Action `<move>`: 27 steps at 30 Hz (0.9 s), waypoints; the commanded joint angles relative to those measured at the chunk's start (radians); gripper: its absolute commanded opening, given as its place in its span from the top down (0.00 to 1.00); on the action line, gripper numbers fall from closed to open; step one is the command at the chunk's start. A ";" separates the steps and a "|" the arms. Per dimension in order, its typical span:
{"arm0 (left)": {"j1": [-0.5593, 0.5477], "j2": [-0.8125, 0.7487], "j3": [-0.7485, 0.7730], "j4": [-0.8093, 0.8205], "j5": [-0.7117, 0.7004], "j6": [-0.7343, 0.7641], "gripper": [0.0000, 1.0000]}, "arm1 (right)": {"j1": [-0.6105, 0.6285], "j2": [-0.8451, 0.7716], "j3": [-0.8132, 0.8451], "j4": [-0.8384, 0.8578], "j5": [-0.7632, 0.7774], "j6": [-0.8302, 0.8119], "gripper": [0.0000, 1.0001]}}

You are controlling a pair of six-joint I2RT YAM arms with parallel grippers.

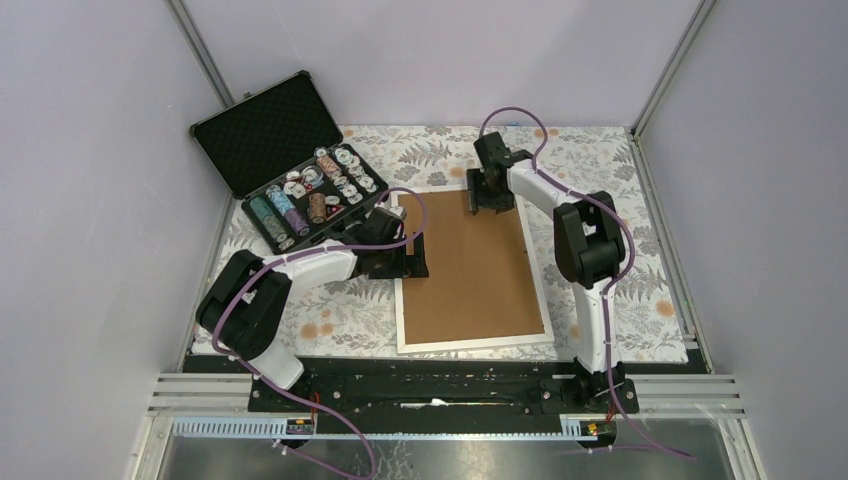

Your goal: Put the photo into the frame

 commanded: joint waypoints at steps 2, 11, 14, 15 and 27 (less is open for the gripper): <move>-0.006 -0.009 -0.025 0.002 0.031 -0.011 0.02 | 0.017 -0.202 -0.047 -0.017 -0.183 0.046 0.28; -0.026 -0.079 -0.098 0.013 0.006 -0.029 0.02 | -0.048 -0.664 -0.536 -0.021 -0.037 0.092 0.24; -0.053 -0.108 -0.140 0.018 -0.008 -0.046 0.06 | -0.111 -0.816 -0.743 0.005 -0.057 0.139 0.25; -0.066 -0.114 -0.150 0.029 -0.015 -0.050 0.11 | -0.140 -0.857 -0.788 0.010 -0.066 0.150 0.25; -0.076 0.169 0.059 0.122 0.035 -0.088 0.13 | -0.291 -1.001 -1.130 0.253 -0.395 0.370 0.30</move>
